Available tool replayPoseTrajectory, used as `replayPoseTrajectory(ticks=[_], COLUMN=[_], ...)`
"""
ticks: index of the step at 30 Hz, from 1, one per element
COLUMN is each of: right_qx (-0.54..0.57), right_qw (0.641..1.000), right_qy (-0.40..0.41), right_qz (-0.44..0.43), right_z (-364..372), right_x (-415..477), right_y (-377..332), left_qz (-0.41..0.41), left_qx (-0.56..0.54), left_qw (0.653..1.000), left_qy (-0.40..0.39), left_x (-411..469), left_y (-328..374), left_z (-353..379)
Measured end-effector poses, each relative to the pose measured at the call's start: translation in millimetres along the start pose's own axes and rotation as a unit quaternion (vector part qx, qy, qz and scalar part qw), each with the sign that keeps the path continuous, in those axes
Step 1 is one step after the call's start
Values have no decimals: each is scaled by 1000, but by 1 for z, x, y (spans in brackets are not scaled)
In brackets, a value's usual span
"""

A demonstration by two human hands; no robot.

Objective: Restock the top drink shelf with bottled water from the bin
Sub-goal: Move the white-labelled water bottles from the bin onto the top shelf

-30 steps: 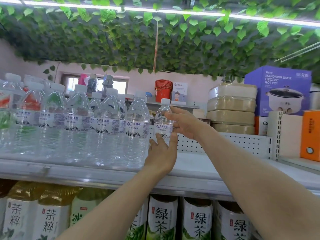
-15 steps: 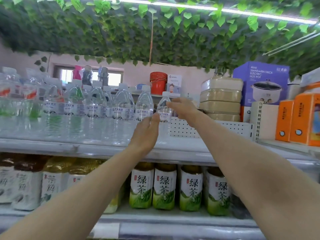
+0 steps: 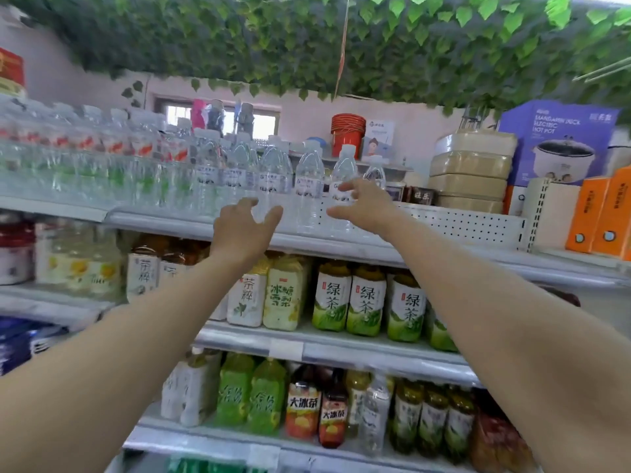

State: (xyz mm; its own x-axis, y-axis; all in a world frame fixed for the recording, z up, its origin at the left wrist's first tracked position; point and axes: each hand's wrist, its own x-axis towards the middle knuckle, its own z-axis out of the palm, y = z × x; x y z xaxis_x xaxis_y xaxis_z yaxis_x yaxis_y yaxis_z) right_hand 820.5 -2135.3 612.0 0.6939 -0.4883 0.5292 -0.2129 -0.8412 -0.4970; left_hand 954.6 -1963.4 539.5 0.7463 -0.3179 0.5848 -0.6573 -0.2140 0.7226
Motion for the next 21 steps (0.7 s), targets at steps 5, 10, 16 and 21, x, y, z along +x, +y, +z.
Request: replayPoseTrajectory(ticks=[5, 10, 16, 21], right_qx=[-41, -67, -60, -61], right_qw=[995, 982, 963, 931], right_qy=[-91, -172, -261, -355], right_qz=[5, 26, 40, 60], right_z=[66, 138, 225, 309], right_x=[-54, -100, -138, -160], right_y=[-4, 7, 49, 94], left_qz=[-31, -76, -155, -241], left_qx=[95, 147, 181, 195], left_qw=[995, 985, 966, 939], left_qy=[-21, -52, -103, -146], left_x=[-49, -104, -168, -225], left_y=[-58, -122, -209, -289], left_z=[-18, -22, -3, 19])
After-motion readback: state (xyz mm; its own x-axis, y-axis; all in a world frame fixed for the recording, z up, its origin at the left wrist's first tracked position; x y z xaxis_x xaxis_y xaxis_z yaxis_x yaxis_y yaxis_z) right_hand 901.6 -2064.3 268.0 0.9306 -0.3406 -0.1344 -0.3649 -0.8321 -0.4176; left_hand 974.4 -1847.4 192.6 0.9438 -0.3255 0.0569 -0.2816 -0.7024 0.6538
